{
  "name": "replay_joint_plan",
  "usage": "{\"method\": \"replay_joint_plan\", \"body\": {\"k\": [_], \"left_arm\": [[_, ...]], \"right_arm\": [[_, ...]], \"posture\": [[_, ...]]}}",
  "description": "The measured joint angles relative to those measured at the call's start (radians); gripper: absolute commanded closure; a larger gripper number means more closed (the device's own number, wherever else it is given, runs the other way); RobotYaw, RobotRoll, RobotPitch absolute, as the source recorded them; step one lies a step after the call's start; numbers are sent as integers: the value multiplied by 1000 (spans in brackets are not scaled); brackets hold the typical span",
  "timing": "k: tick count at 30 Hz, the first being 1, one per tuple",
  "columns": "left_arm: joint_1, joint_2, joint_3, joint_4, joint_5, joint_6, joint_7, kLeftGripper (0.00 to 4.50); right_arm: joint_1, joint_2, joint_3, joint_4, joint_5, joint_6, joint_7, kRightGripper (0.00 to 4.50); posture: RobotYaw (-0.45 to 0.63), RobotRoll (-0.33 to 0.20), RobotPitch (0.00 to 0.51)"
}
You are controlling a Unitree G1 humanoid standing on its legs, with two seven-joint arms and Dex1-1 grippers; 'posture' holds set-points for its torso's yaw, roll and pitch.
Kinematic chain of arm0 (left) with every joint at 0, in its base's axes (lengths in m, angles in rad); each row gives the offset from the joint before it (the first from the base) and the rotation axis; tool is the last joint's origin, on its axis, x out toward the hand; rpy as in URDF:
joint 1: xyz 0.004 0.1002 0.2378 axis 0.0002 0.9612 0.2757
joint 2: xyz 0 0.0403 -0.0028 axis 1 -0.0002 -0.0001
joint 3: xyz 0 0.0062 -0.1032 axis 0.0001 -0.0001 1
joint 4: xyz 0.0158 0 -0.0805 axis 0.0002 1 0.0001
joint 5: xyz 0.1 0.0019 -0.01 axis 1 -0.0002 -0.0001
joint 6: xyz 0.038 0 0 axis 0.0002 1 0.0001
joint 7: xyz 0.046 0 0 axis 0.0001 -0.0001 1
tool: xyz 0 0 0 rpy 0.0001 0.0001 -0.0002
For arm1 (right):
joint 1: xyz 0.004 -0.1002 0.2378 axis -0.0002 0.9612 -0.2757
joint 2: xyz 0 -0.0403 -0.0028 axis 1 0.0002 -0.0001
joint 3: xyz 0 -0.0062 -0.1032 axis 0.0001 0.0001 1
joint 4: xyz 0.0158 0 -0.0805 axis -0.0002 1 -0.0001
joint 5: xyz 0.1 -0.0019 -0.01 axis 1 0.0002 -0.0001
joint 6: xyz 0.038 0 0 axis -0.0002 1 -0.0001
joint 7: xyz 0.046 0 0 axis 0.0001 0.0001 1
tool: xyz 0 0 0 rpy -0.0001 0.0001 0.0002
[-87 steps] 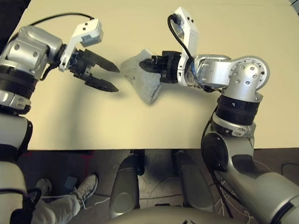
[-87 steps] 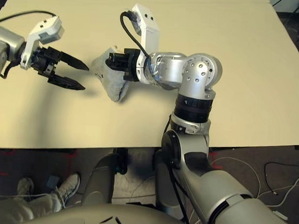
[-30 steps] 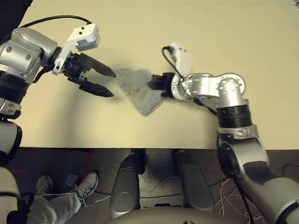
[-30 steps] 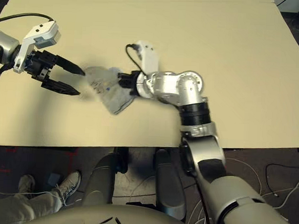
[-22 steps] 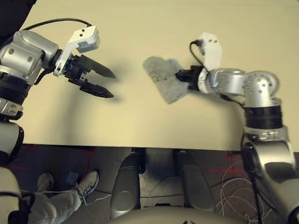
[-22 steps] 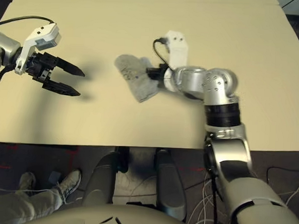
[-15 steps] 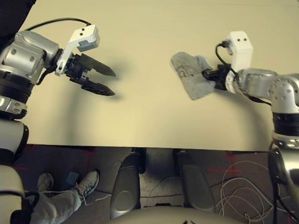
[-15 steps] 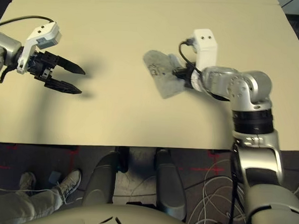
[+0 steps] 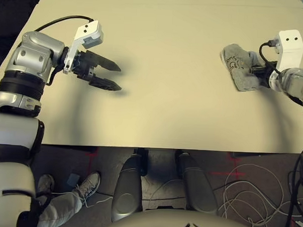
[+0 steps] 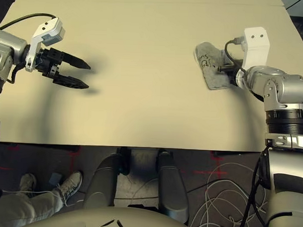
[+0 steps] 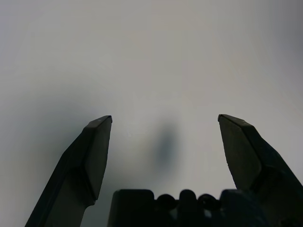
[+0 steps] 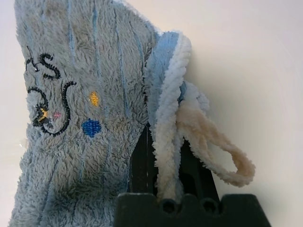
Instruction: Wipe the water off the table with a rag.
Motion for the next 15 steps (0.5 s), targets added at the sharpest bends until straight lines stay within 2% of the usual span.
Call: {"method": "replay_joint_plan", "body": {"k": [4, 7, 10, 15], "left_arm": [[-7, -36, 61, 26, 19, -32, 58, 0], [-10, -64, 121, 49, 21, -53, 114, 0], [-14, -98, 168, 62, 23, -78, 178, 0], [-41, -171, 274, 134, 23, -158, 375, 0]], "right_arm": [[0, 16, -55, 0, -9, 5, 22, 2177], [-24, 23, -74, -19, 28, 26, 115, 1008], [-74, 10, -74, -38, 41, 4, 200, 26], [-145, -29, -105, 49, -28, -242, 272, 26]], "posture": [[-177, 0, 299], [-175, 0, 299], [-178, 0, 298], [-171, 0, 298]]}}
